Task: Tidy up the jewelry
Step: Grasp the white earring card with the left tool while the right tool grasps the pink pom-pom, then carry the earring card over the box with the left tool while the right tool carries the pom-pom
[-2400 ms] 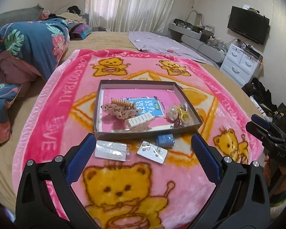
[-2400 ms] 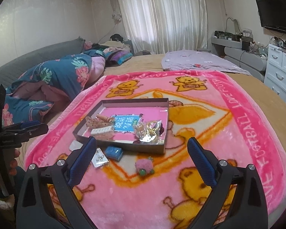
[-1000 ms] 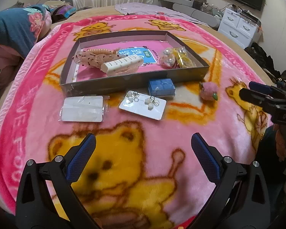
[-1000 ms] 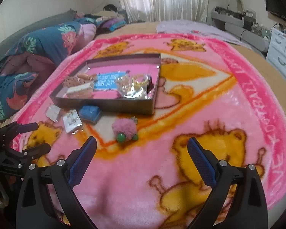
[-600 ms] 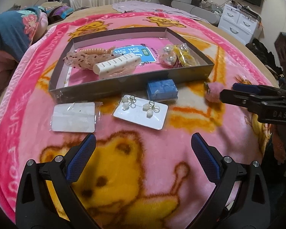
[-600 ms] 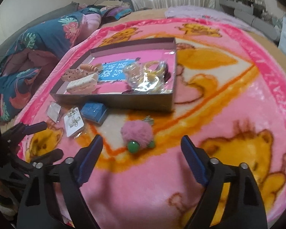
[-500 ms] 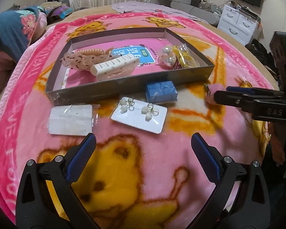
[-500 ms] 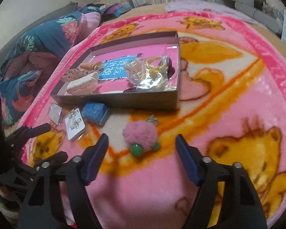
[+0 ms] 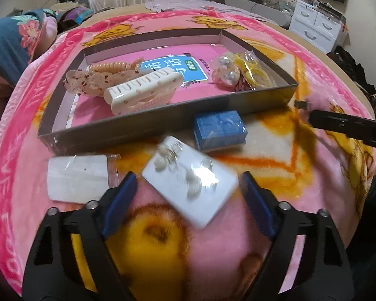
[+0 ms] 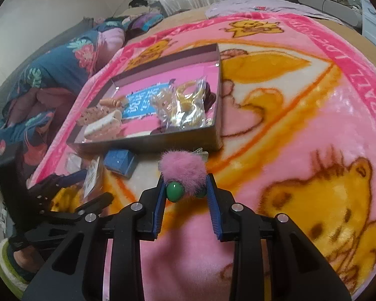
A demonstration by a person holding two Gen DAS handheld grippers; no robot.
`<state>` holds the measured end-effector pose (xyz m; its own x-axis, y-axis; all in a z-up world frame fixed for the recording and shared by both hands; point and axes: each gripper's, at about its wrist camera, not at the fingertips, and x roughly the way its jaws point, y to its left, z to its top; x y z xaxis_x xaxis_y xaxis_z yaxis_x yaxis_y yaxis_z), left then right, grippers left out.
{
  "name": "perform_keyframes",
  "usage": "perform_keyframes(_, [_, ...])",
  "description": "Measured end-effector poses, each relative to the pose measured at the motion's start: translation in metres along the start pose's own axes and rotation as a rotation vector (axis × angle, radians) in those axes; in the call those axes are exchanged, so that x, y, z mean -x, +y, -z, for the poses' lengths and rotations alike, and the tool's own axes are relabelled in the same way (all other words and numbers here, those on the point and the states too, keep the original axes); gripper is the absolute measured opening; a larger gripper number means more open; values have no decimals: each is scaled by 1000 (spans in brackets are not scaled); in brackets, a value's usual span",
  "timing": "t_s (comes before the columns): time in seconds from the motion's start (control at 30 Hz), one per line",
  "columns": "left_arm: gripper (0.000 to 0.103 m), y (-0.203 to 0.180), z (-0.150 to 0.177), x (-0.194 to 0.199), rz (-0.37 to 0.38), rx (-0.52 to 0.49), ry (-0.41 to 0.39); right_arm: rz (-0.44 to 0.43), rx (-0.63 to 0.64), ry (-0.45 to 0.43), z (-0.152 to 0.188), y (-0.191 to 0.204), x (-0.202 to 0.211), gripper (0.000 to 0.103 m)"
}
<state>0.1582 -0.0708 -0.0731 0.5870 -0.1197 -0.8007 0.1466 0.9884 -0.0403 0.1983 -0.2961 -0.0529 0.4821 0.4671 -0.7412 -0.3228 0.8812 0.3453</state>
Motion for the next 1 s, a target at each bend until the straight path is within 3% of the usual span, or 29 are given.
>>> perform_keyframes(0.03, [67,-1,-1,0,2,-2,-3,-1,1,-5,0,1,1,29])
perform_keyframes(0.1, [45,-2,-3,2,-13,-14,-17,5,8,-15,1,1,5,29])
perform_keyframes(0.17, [30,-3,-3,4,-14,-23,-18,4,15,-22,2,2,7,29])
perform_keyframes(0.37, [26,-4,2,14,-18,-35,-10,7,27,-39,5,6,12,29])
perform_keyframes(0.57, [26,3,3,41,-7,-11,-59,-9,26,-59,6,9,20,29])
perform_keyframes(1.0, [26,77,-39,93,-74,150,-183,10,130,-118,-21,41,33,29])
